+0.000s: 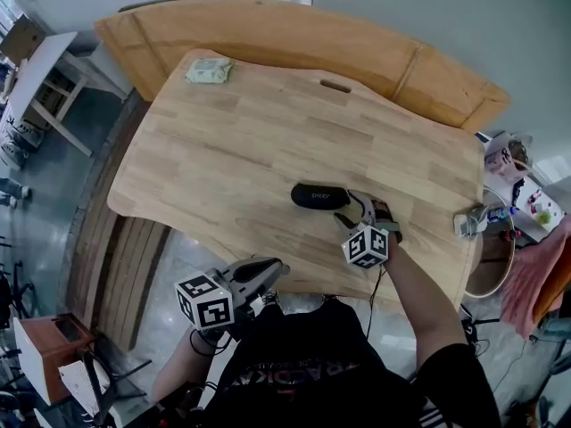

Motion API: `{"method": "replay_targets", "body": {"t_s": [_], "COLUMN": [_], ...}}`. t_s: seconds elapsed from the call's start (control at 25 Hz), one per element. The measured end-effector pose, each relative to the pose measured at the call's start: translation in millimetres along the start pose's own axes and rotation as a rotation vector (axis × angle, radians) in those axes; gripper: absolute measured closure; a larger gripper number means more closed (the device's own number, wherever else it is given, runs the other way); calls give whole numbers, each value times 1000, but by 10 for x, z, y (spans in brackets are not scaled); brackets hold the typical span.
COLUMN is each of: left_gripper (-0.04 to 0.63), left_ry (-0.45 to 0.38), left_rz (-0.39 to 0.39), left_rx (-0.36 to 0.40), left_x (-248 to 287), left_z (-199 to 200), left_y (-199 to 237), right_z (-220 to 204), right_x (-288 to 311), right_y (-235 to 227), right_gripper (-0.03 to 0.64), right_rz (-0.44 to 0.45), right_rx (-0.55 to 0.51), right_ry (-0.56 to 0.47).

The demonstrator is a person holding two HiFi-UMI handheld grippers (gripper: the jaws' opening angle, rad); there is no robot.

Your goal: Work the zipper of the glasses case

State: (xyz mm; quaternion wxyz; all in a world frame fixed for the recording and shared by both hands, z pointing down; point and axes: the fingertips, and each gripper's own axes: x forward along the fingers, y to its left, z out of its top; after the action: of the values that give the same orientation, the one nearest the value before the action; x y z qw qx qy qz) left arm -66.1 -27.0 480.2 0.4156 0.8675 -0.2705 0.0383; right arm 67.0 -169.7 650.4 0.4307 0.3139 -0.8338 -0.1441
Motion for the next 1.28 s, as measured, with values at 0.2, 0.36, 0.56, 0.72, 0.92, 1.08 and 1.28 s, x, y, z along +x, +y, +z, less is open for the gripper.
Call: {"method": "replay_targets", "body": {"t_s": [0.2,0.36,0.56,0.72,0.92,1.08,1.28], "left_gripper": [584,584,584,584,584,584,584], "left_ry": [21,37,58,64,68,85,96], "left_rz": [-34,-72,-111,-129,-137,-126,-113], "left_rx": [18,36,65,72,102,117,112], "left_x": [80,158,250,289,312,347,372], "left_z": [-20,-30,-29,-40,-33,-71,-107], "left_y": [-48,-131,-223,-284,-402,-457,-451], "right_z": [164,236,454,749,1082,1186,1213], "right_x": [-466,-879,-1371,-1850,-2263,-2332,-2233], "right_y": [-361,-548,-572,-504,-267,-44,236], "right_gripper": [351,592,601,601,601,601,601], "right_rz": [-93,-107,-1,85,177,205,270], "right_rx": [412,744,1056,1205,1236,1188,1236], "right_ry": [-116,-250,-440,-594,-669,-632,-586]}}
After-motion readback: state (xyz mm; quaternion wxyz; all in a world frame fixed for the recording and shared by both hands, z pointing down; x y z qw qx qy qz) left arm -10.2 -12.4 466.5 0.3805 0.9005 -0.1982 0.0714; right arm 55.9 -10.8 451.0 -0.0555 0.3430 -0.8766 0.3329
